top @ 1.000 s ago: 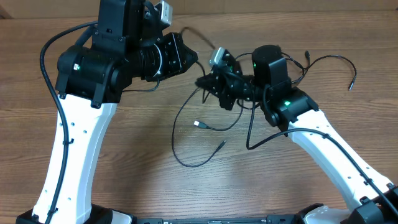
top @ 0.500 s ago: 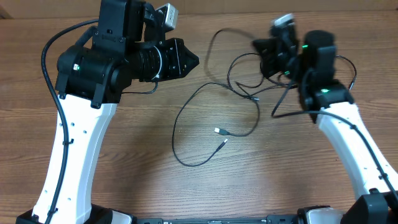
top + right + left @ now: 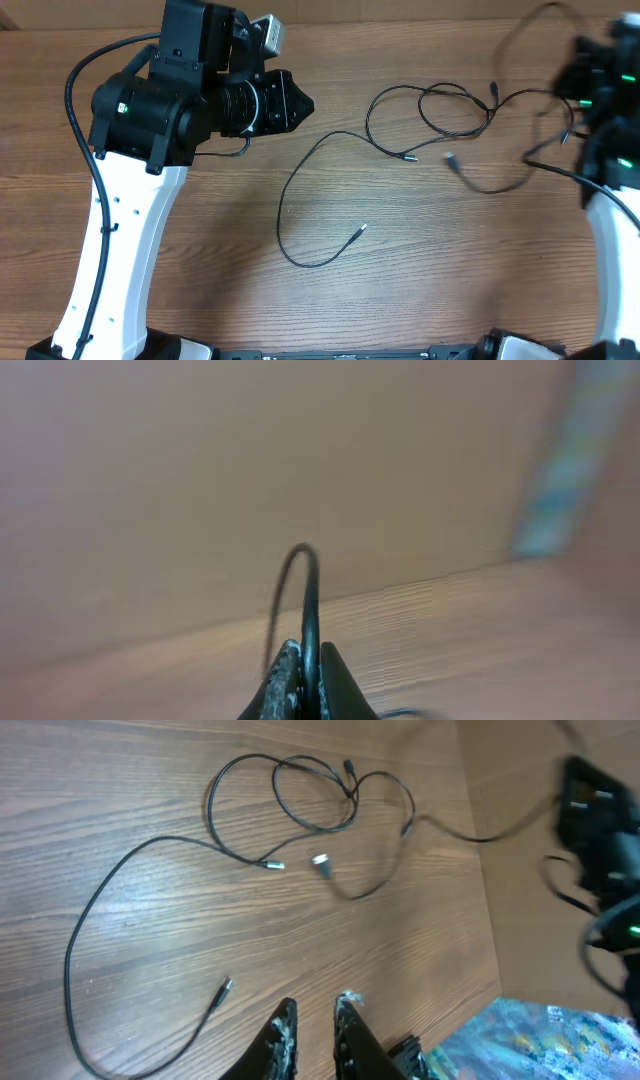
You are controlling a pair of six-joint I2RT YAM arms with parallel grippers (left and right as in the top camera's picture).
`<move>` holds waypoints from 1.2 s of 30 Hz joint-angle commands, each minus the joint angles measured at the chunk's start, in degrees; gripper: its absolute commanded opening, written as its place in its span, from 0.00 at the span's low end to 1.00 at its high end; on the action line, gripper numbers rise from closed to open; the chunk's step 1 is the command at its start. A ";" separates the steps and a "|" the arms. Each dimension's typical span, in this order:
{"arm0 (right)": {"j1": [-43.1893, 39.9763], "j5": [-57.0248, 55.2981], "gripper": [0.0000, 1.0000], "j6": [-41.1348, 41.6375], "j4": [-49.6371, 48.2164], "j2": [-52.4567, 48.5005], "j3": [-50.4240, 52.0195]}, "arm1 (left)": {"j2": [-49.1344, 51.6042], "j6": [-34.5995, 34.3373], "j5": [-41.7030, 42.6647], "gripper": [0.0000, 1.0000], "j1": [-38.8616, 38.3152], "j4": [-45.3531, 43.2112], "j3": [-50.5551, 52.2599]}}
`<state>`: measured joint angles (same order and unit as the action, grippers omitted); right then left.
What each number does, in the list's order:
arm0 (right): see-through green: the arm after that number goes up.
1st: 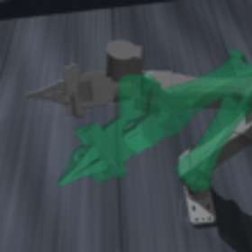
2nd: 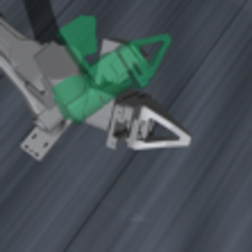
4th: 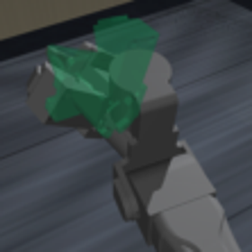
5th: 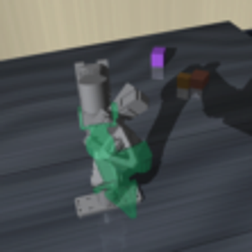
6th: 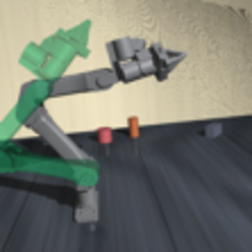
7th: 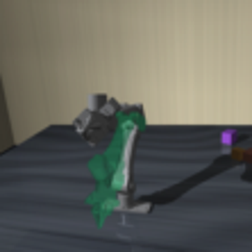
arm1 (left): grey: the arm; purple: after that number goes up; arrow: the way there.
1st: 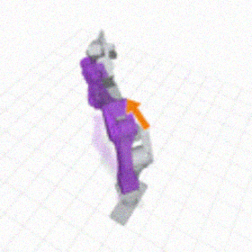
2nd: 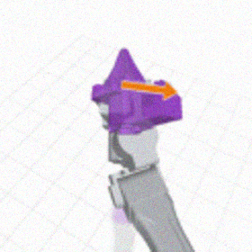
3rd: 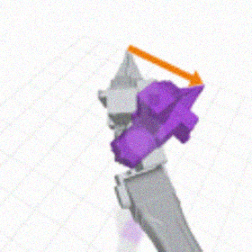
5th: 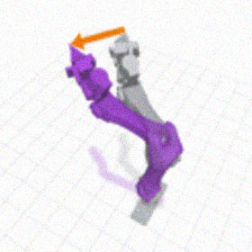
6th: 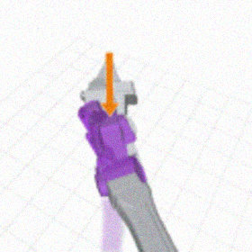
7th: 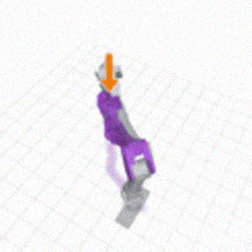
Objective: Untangle cables
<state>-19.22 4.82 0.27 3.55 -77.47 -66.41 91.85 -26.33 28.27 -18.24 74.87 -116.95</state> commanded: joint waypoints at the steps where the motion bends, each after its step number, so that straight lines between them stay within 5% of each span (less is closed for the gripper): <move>1: -7.39 -8.20 0.04 -2.49 -0.96 2.16 -0.85 | -1.01 1.55 -0.81 0.14 0.26 0.61 -1.40; 10: -27.61 -1.31 0.04 -2.21 -5.05 -5.35 -0.85 | -1.01 1.51 -0.55 0.11 0.22 3.61 -1.40; 19: -37.46 -7.15 0.04 -1.73 -12.13 -14.14 -0.85 | -1.01 1.51 -0.57 0.12 0.22 7.32 -1.40; 20: -38.36 -9.01 0.13 -1.46 -12.83 -14.93 -0.85 | -1.01 1.51 -0.57 0.12 0.22 7.78 -1.40; 21: -39.39 -10.38 0.70 -0.63 -13.57 -15.67 -0.85 | -1.01 1.51 -0.55 0.13 0.22 8.24 -1.40; 22: -40.22 -10.58 1.00 0.42 -13.90 -16.04 -0.85 | -1.01 1.51 -0.55 0.13 0.22 8.61 -1.40; 26: -42.45 -6.43 1.00 6.12 -13.75 -15.98 -0.85 | -1.01 1.51 -0.57 0.14 0.22 9.94 -1.40; 33: -39.45 19.52 1.00 6.19 -14.01 -13.09 -0.85 | -1.01 2.16 -0.66 0.11 0.22 10.36 -1.40; 36: -35.19 25.11 1.00 6.21 -12.76 -11.34 -0.85 | -1.01 2.21 -2.12 0.26 0.24 10.16 -1.40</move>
<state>-58.30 18.39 5.76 -9.72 -92.62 -66.41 91.85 -25.10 27.53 -18.24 85.30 -117.05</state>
